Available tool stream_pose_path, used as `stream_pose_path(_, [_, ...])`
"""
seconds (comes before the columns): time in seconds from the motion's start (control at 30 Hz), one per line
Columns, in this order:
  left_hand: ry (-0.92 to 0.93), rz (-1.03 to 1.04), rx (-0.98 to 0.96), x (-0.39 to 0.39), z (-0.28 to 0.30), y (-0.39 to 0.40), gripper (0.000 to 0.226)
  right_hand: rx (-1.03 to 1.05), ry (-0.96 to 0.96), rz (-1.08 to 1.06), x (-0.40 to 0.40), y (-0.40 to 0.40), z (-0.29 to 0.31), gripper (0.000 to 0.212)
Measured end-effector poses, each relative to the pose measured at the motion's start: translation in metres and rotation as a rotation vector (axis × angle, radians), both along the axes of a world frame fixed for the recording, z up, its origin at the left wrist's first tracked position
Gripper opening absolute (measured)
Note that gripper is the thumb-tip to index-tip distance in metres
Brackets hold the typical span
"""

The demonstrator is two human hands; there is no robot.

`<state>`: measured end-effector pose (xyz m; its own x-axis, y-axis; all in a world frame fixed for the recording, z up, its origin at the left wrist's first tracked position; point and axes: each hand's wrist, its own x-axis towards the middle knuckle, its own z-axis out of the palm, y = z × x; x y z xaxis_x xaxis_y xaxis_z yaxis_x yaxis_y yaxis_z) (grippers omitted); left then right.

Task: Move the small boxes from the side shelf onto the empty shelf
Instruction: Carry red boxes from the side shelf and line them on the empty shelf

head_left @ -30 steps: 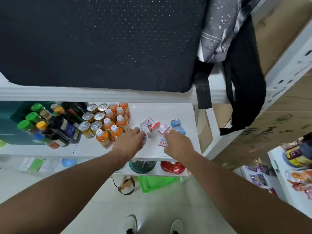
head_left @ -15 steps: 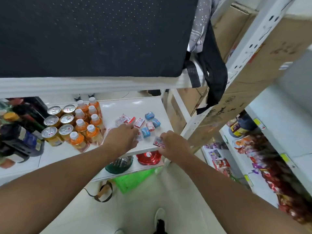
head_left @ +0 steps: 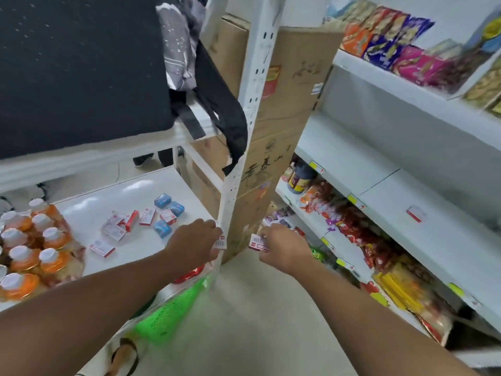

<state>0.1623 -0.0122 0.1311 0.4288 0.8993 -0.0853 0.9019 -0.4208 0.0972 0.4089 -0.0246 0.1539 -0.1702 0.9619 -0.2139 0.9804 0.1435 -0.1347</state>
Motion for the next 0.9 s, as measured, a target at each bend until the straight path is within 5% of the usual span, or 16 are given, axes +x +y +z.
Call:
stream_pose_path(0.5, [0.083,-0.346,0.086,0.269,0.028,0.02,0.039,0.046,0.058,-0.353,0.247,-0.065,0.006,0.056])
stream_pose_path(0.9, [0.073,-0.49,0.053,0.462,0.024,0.033,0.039,0.024,0.072,-0.467,0.423,-0.097,-0.011,0.046])
